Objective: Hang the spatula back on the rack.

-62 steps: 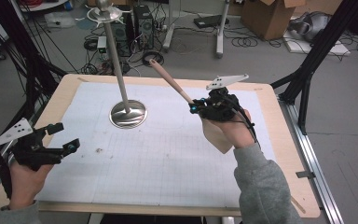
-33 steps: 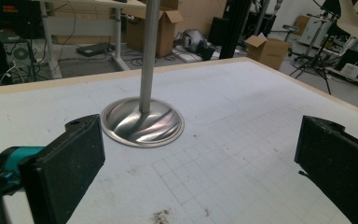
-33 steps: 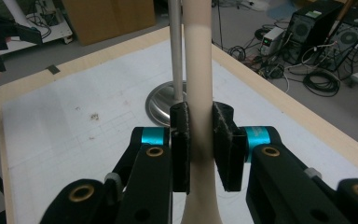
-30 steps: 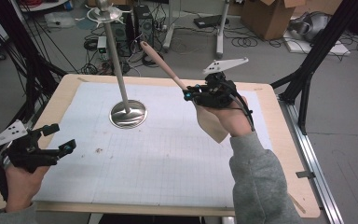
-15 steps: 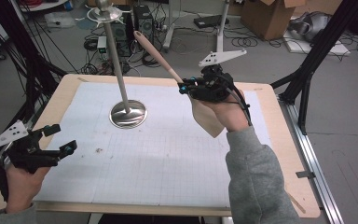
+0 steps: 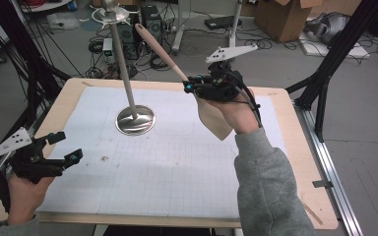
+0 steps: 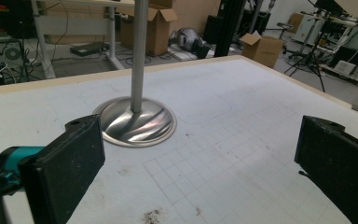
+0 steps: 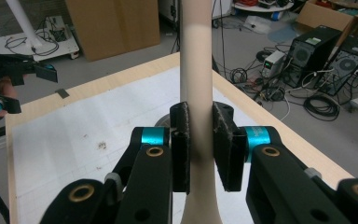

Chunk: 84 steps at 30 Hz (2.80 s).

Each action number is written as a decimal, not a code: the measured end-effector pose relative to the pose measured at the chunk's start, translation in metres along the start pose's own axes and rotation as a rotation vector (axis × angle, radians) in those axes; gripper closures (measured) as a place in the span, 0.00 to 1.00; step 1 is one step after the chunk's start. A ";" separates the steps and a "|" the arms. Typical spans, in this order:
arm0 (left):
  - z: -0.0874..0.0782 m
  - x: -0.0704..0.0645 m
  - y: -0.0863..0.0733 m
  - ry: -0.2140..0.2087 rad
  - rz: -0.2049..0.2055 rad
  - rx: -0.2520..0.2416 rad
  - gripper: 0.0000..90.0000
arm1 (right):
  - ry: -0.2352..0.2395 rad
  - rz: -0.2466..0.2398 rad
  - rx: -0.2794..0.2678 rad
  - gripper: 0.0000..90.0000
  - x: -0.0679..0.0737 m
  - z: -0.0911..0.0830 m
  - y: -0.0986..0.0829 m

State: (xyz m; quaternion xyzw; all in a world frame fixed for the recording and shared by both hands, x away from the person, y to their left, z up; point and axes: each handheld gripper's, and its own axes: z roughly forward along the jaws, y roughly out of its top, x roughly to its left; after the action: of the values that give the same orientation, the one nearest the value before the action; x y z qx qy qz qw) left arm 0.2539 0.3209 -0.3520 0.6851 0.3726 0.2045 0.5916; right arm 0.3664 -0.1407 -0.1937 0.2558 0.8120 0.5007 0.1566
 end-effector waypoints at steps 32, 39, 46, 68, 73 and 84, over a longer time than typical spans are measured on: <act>-0.005 0.001 -0.002 0.008 -0.008 -0.001 0.02 | -0.002 0.002 0.001 0.87 0.002 0.018 0.009; -0.005 0.001 -0.003 0.008 -0.009 -0.003 0.02 | 0.003 0.002 0.006 0.87 0.002 0.022 0.009; -0.005 0.000 -0.003 0.008 -0.010 0.000 0.02 | 0.002 -0.004 0.011 0.87 0.004 0.026 0.009; -0.006 -0.002 -0.004 0.005 -0.008 0.003 0.02 | -0.004 -0.008 0.055 0.87 0.005 0.048 0.007; -0.006 -0.002 -0.004 0.005 -0.008 0.003 0.02 | -0.008 -0.008 0.064 0.87 0.005 0.054 0.006; -0.006 -0.003 -0.004 0.005 -0.009 0.003 0.02 | -0.009 -0.010 0.081 0.87 0.006 0.064 0.006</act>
State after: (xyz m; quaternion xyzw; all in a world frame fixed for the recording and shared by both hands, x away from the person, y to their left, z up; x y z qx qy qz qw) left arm 0.2464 0.3227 -0.3543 0.6839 0.3771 0.2030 0.5907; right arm 0.3960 -0.0883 -0.2168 0.2601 0.8322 0.4655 0.1520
